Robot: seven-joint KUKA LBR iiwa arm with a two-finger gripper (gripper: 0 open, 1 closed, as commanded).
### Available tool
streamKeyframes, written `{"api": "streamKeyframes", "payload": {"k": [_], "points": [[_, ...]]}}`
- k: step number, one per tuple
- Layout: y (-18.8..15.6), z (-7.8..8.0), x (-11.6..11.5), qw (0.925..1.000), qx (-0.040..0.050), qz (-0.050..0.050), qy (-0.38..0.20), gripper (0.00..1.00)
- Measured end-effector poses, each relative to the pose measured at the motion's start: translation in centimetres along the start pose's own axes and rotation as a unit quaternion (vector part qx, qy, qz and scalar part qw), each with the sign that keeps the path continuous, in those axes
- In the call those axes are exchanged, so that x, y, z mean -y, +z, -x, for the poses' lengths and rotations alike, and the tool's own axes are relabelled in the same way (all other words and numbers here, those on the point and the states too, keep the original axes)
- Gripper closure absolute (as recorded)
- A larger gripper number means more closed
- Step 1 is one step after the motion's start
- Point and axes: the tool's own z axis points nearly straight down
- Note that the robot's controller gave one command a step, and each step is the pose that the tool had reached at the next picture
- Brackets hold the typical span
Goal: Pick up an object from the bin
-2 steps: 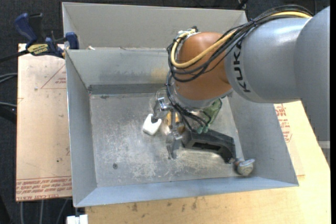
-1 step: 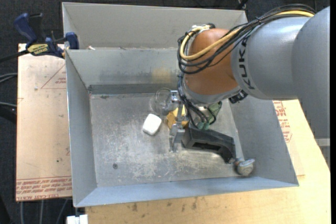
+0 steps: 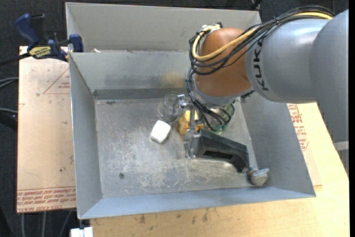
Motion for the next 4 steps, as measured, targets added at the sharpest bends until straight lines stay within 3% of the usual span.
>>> {"api": "streamKeyframes", "payload": {"k": [1,2,3,4], "points": [[-0.6,1.3,4.6,0.9963,-0.0008,0.003,-0.086,0.00],[0.2,4.4,5.3,0.9994,-0.0176,0.000,-0.029,1.00],[0.2,4.4,5.3,0.9994,-0.0173,0.000,-0.029,1.00],[-0.1,-0.3,7.4,0.9992,0.0150,0.001,-0.036,1.00]]}}
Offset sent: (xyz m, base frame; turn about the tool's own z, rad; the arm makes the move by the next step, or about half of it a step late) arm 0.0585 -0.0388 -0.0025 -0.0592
